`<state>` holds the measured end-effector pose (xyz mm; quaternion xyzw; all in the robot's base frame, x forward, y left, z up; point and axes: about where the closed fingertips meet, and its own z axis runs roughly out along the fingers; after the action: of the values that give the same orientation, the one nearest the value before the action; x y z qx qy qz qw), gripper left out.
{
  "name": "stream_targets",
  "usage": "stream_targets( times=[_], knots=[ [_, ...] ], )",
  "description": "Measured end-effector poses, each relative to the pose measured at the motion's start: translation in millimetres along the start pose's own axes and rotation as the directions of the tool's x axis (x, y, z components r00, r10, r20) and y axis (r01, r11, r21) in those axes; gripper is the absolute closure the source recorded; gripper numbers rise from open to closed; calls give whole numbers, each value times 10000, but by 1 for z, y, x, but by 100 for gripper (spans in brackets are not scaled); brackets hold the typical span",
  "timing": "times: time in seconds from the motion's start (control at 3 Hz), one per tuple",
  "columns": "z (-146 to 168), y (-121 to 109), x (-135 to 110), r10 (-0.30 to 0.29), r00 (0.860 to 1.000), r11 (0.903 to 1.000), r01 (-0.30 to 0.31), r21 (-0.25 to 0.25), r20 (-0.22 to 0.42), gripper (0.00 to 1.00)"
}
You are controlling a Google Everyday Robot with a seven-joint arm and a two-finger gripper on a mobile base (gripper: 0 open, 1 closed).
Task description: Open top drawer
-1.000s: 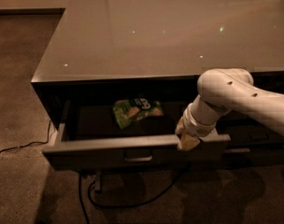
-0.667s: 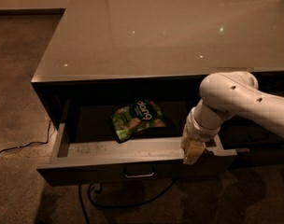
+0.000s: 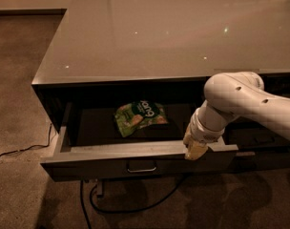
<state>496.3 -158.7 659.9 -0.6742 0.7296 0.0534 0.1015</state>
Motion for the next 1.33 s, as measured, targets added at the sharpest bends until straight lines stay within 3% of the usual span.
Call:
stream_targets(
  times=[0.33,0.67,1.0,1.33],
  knots=[
    [0,0,0,0,10000,10000,0,0,1,39],
    [1,-2,1,-42,9991,9999,46,-97,417,16],
    [-4,-9,4,-120,9924,9998,143,-172,1226,0],
    [-6,-5,17,-11,9894,9998,43,-219,1451,0]
  ],
)
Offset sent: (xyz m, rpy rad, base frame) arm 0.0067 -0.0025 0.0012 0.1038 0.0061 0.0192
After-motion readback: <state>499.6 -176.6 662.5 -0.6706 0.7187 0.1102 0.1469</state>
